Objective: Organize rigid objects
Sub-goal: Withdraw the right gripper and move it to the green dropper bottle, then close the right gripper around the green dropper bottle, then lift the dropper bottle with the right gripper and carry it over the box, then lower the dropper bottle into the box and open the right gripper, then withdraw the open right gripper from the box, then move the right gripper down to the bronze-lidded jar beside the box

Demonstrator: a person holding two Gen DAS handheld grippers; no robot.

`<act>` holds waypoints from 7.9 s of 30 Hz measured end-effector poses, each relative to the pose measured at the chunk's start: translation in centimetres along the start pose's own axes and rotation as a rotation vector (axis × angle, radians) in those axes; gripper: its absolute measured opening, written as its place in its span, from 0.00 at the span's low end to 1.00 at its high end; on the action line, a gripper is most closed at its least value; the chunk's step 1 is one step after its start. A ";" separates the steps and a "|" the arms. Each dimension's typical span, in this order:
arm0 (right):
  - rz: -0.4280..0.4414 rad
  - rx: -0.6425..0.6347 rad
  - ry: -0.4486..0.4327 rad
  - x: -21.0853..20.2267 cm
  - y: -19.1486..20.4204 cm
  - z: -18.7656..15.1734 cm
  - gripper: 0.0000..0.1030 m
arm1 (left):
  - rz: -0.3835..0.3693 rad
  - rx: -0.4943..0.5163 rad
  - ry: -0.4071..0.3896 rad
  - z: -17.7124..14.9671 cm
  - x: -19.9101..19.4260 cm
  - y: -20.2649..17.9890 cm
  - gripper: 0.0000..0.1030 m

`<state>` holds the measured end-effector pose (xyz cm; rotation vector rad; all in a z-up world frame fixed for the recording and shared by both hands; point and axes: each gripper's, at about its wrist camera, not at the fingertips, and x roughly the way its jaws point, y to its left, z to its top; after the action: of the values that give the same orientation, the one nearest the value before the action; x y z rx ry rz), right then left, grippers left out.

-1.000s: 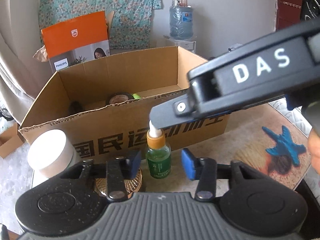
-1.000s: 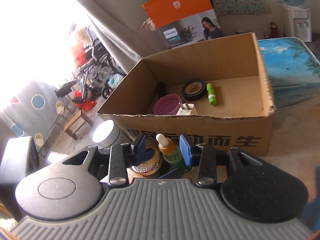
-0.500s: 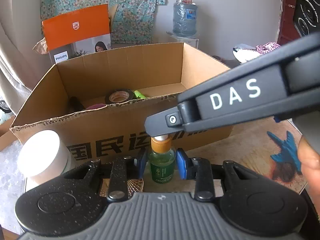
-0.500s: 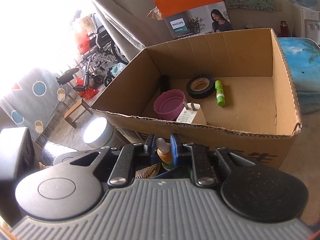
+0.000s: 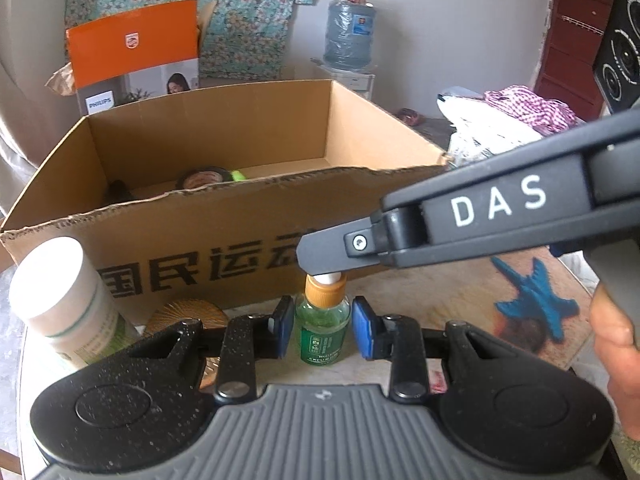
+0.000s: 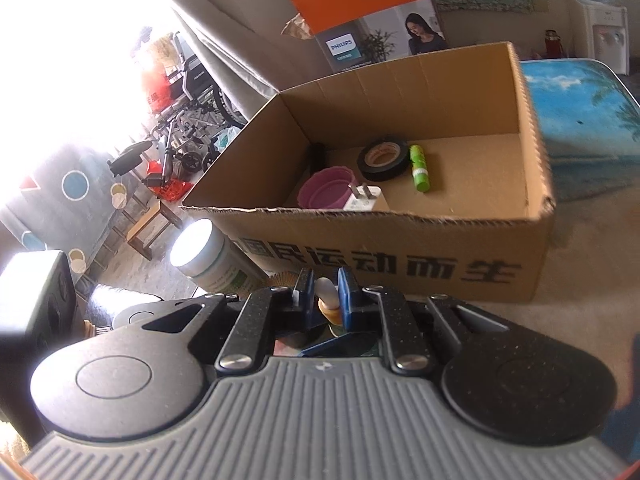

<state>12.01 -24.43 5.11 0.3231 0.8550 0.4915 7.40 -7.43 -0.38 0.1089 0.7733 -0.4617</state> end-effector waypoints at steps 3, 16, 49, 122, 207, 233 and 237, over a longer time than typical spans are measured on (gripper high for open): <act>-0.008 0.020 -0.003 -0.7 -0.4 -0.6 0.12 | -0.024 0.000 0.005 -0.2 -0.3 -0.6 0.32; -0.029 0.074 -0.024 -3.0 -1.6 -2.3 0.14 | -0.059 0.034 0.002 -1.1 -0.8 -2.3 0.32; -0.040 0.038 0.057 -0.7 -2.6 -2.1 0.32 | 0.014 0.218 0.006 -3.0 4.0 -4.3 0.36; 0.072 -0.107 -0.032 -1.7 -1.5 13.9 0.18 | -0.065 -0.073 0.083 11.9 5.5 3.1 0.33; 0.119 0.208 0.015 -0.7 -0.5 -1.7 0.80 | 0.160 -0.057 0.141 -2.7 -3.9 4.5 0.96; 0.196 0.125 0.172 9.4 -1.7 0.4 0.42 | 0.143 -0.121 0.150 -2.1 0.8 5.2 0.66; 0.179 0.096 0.186 9.5 -1.1 0.6 0.43 | 0.136 -0.118 0.158 -2.1 0.8 4.9 0.66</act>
<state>18.05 -20.36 -1.05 0.4501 1.0376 0.6557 8.70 -2.75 -2.75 0.0882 0.9398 -0.2801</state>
